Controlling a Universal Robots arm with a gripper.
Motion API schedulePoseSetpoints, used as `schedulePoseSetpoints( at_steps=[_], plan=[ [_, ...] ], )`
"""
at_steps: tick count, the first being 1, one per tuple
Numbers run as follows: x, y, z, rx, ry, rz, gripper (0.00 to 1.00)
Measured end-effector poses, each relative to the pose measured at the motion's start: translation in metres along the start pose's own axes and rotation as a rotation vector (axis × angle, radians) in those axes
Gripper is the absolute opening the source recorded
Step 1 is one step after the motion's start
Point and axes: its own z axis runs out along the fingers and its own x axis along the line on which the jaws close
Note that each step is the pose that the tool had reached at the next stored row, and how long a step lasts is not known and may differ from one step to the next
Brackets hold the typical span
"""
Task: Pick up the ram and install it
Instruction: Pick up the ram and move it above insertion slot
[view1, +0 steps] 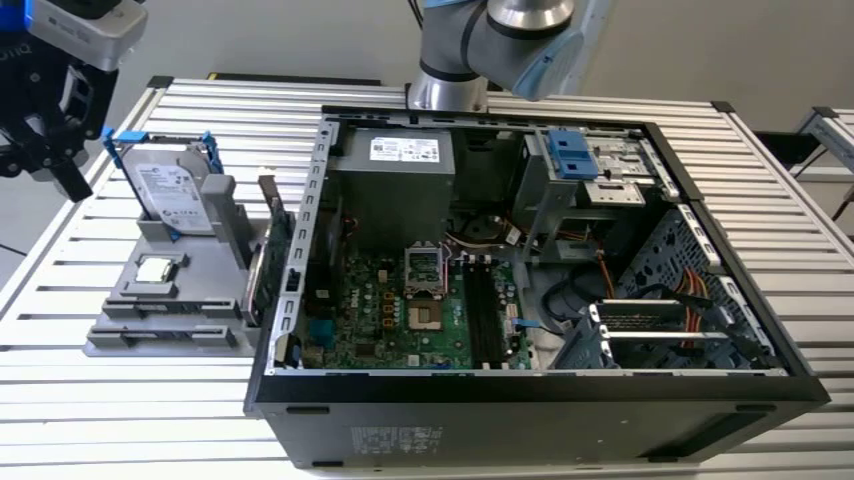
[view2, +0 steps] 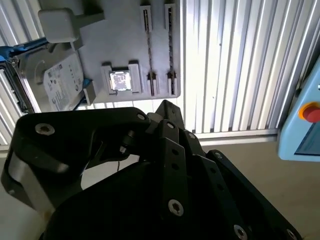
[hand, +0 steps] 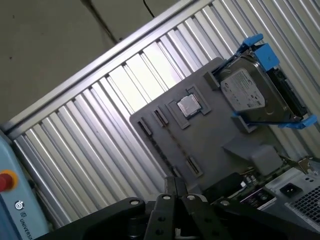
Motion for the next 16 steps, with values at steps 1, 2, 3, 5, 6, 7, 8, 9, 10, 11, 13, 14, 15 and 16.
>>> schedulePoseSetpoints(
  at_steps=[1,2,3,5,6,7,8,9,10,11,13,14,15,16],
  plan=[
    [0.0000,0.0000,0.0000,0.0001,0.0003,-0.007,0.00],
    [0.0000,0.0000,0.0000,0.0002,0.0006,-0.014,0.00],
    [0.0000,0.0000,0.0000,0.0004,0.0007,-0.021,0.00],
    [0.0000,0.0000,0.0000,0.0007,0.0013,-0.035,0.00],
    [0.0000,0.0000,0.0000,0.0008,0.0015,-0.043,0.00],
    [0.0000,0.0000,0.0000,0.0009,0.0018,-0.050,0.00],
    [0.0000,0.0000,0.0000,0.0010,0.0021,-0.058,0.00],
    [0.0000,0.0000,0.0000,0.0012,0.0023,-0.065,0.00],
    [0.0000,0.0000,0.0000,0.0013,0.0026,-0.072,0.00],
    [0.0000,0.0000,0.0000,0.0014,0.0029,-0.080,0.00],
    [0.0000,0.0000,0.0000,0.0017,0.0034,-0.094,0.00],
    [0.0000,0.0000,0.0000,0.0018,0.0036,-0.101,0.00],
    [0.0000,0.0000,0.0000,0.0020,0.0039,-0.108,0.00],
    [0.0000,0.0000,0.0000,0.0021,0.0042,-0.116,0.00]
  ],
)
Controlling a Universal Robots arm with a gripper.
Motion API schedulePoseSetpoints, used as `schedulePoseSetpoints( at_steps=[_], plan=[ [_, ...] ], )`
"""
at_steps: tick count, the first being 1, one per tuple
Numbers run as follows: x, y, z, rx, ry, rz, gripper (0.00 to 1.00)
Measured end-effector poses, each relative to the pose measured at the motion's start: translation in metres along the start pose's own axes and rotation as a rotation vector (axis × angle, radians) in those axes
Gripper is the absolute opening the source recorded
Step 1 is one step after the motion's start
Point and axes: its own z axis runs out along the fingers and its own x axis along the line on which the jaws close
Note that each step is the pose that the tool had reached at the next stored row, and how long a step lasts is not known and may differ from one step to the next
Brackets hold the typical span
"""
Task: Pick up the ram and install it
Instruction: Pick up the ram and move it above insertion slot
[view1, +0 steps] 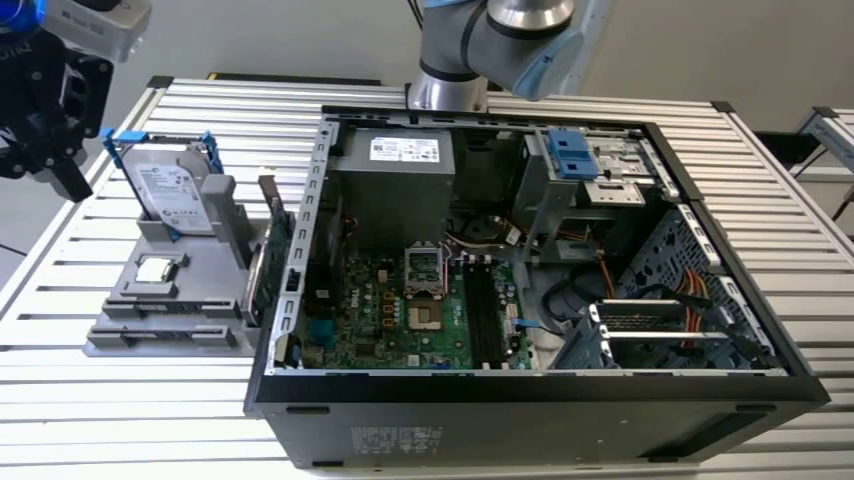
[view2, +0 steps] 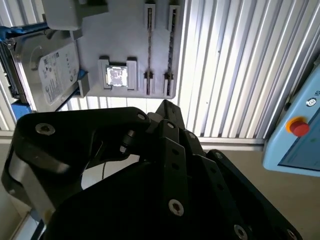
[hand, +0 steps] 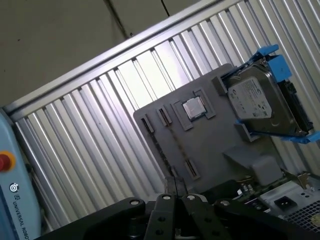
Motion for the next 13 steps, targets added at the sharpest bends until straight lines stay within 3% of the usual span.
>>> schedulePoseSetpoints(
  at_steps=[13],
  plan=[
    [0.0000,0.0000,0.0000,0.0018,0.0033,-0.093,0.00]
  ],
)
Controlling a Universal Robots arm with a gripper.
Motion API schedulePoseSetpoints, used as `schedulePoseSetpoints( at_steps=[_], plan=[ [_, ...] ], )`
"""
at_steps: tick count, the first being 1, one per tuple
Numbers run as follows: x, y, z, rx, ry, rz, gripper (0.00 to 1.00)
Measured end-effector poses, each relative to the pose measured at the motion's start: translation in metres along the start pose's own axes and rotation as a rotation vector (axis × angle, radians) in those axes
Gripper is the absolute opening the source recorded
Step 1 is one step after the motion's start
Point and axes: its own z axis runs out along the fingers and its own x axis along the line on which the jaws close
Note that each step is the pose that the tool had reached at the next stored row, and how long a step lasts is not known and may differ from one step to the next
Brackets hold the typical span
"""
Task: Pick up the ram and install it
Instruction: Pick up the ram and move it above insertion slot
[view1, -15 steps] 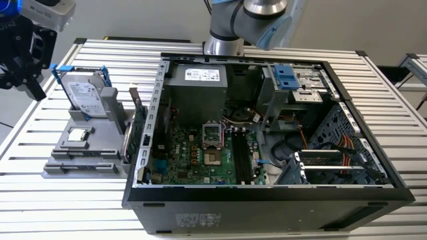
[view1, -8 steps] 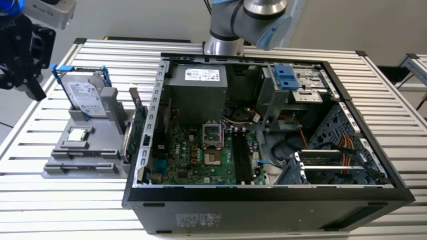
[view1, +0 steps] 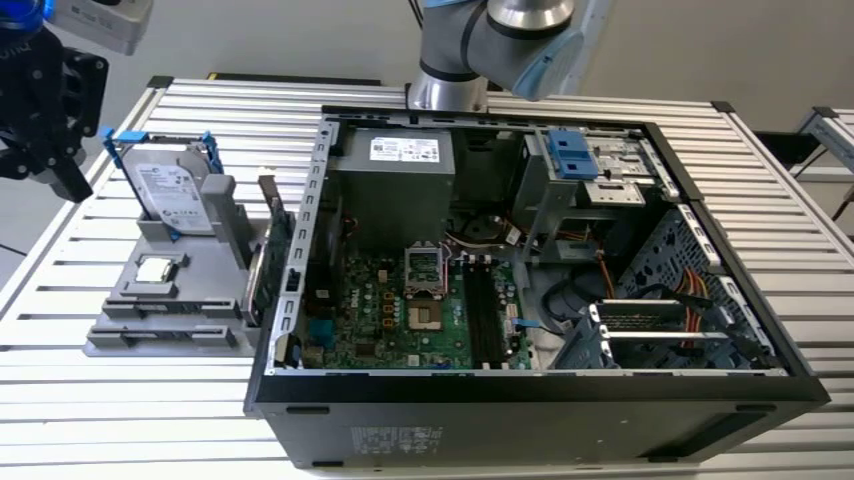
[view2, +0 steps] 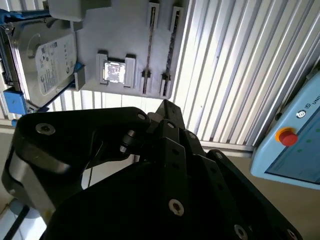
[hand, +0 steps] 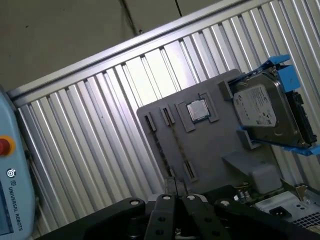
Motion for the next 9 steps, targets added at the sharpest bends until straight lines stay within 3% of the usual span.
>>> schedulePoseSetpoints(
  at_steps=[9],
  plan=[
    [0.0000,0.0000,0.0000,0.0013,0.0026,-0.073,0.00]
  ],
)
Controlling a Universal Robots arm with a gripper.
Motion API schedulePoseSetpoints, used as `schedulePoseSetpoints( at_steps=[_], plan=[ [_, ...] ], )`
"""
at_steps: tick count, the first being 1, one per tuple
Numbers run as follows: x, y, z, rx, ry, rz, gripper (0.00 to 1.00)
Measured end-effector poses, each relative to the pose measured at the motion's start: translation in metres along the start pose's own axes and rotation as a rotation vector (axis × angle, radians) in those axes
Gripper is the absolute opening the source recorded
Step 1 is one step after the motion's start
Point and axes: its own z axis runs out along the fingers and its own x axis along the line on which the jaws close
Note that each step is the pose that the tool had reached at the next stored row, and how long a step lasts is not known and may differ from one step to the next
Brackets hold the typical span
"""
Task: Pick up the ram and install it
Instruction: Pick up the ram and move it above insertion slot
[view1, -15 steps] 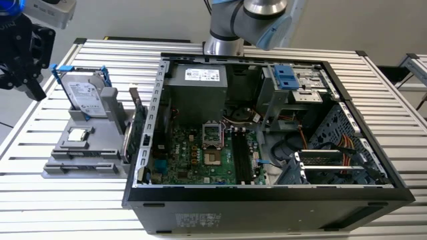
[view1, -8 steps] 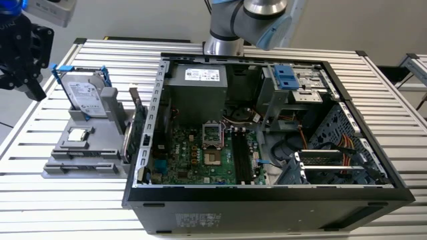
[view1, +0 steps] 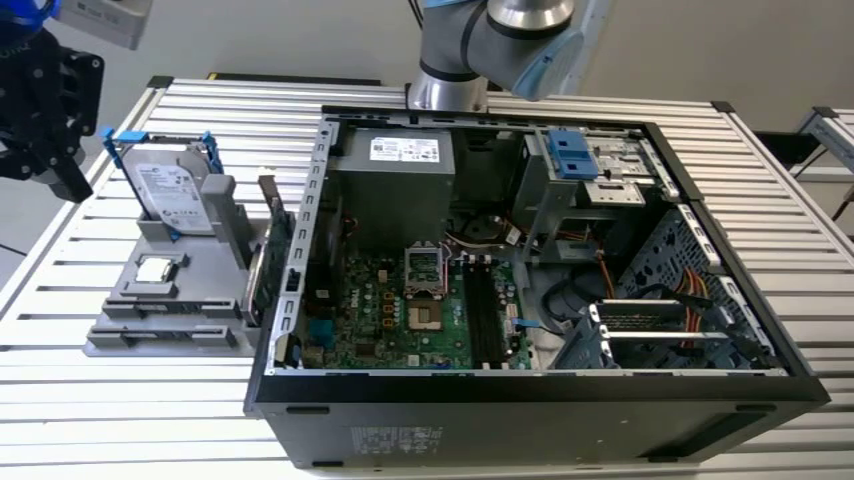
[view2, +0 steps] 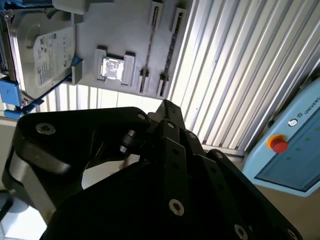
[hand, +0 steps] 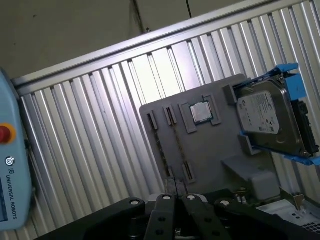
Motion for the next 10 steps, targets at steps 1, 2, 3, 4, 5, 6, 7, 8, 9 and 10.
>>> schedulePoseSetpoints(
  at_steps=[1,2,3,4,5,6,7,8,9,10],
  plan=[
    [0.0000,0.0000,0.0000,0.0001,0.0002,-0.006,0.00],
    [0.0000,0.0000,0.0000,0.0002,0.0004,-0.012,0.00],
    [0.0000,0.0000,0.0000,0.0003,0.0006,-0.017,0.00],
    [0.0000,0.0000,0.0000,0.0004,0.0008,-0.022,0.00],
    [0.0000,0.0000,0.0000,0.0006,0.0009,-0.027,0.00],
    [0.0000,0.0000,0.0000,0.0007,0.0011,-0.032,0.00],
    [0.0000,0.0000,0.0000,0.0008,0.0013,-0.036,0.00],
    [0.0000,0.0000,0.0000,0.0009,0.0014,-0.039,0.00],
    [0.0000,0.0000,0.0000,0.0010,0.0015,-0.042,0.00],
    [0.0000,0.0000,0.0000,0.0011,0.0015,-0.045,0.00]
  ],
)
